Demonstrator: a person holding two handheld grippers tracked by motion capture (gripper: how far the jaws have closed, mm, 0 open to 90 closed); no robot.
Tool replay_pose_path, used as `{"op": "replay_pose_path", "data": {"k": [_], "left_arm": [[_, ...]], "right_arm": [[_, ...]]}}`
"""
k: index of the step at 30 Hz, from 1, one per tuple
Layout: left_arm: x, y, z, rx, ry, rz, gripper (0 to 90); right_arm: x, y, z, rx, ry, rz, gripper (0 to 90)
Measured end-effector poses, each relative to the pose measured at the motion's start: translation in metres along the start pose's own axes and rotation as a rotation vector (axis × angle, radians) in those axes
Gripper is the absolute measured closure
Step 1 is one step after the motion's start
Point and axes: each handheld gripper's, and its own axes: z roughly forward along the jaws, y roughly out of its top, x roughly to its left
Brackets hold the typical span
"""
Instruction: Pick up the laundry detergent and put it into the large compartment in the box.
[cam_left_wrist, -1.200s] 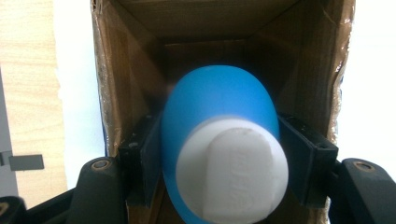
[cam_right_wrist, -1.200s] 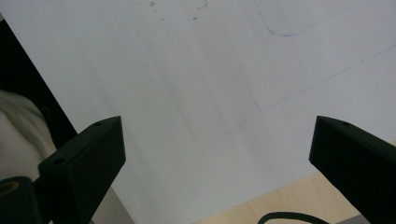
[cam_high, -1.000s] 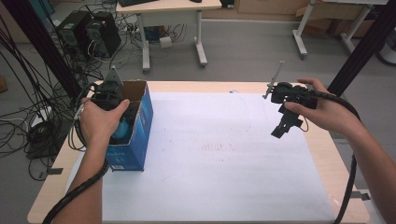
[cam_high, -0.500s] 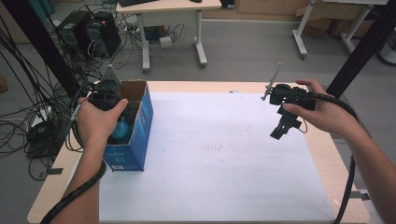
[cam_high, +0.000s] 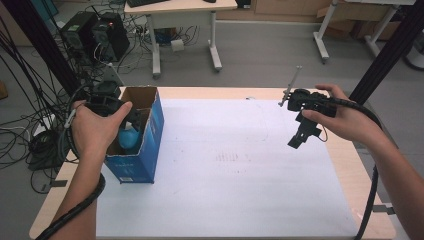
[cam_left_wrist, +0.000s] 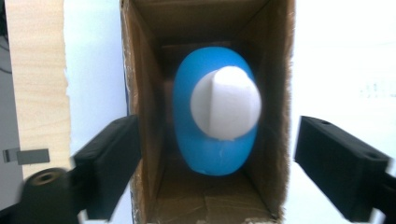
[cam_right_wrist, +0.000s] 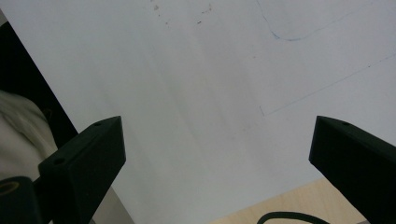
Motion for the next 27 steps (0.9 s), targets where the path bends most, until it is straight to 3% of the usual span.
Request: {"op": "replay_pose_path", "data": {"k": [11,23,27], "left_arm": [[-0.008,-0.008,-0.018,-0.045,-0.017,0.015,4.6],[-0.055,-0.004,-0.039,-0.068,-0.009,0.116,4.6],[-0.067,-0.002,-0.04,-0.072,-0.026,0.143,4.6]], "right_arm": [[0.0,-0.002,-0.003,-0.012,0.001,0.0,3.6],[-0.006,-0.006,-0.005,-0.011,-0.002,0.022,3.5],[-0.008,-0.007,-0.007,-0.01,0.001,0.026,3.6]]}}
